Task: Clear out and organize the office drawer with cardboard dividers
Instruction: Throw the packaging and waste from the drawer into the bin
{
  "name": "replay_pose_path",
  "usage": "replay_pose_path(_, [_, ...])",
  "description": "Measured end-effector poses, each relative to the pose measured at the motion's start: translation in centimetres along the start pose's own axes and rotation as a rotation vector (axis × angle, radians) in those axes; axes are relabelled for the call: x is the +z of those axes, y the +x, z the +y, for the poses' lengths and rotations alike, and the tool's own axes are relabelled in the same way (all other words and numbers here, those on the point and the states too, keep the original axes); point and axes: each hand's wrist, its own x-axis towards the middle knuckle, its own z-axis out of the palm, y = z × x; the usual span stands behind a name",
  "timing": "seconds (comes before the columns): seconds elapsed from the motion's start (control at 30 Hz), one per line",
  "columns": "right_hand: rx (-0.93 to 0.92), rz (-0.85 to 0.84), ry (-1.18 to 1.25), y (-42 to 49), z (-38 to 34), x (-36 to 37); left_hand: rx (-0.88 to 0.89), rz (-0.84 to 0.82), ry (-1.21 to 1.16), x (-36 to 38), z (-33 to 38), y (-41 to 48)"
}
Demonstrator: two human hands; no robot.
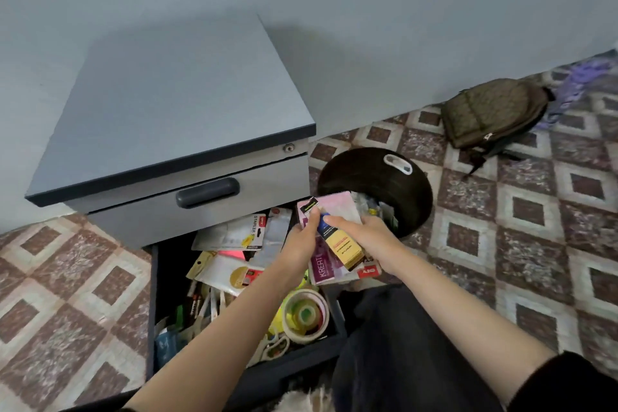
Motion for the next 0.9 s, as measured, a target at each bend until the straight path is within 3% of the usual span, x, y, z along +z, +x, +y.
replay_pose_path(0.23, [0.077, 0.124, 0.037, 3.0, 0.2, -5.9, -0.038, -0.062, 0.031, 5.0, 2.2, 3.7])
replay_pose_path(0.47, [0.031, 0.184, 0.053, 6.8, -0.9, -8.8, 0.023, -0.078, 0.094, 6.9, 4.8, 6.9])
replay_pose_path(0.7, [0.089, 0.253, -0.011, 7.3, 0.7, -10.3, 0.046, 0.039, 0.153, 3.7, 5.1, 6.9])
replay_pose_path(0.9, [0.127, 0.245, -0.095, 4.8, 0.8, -7.2, 0.033, 0.111, 0.175, -1.0, 2.9, 3.7])
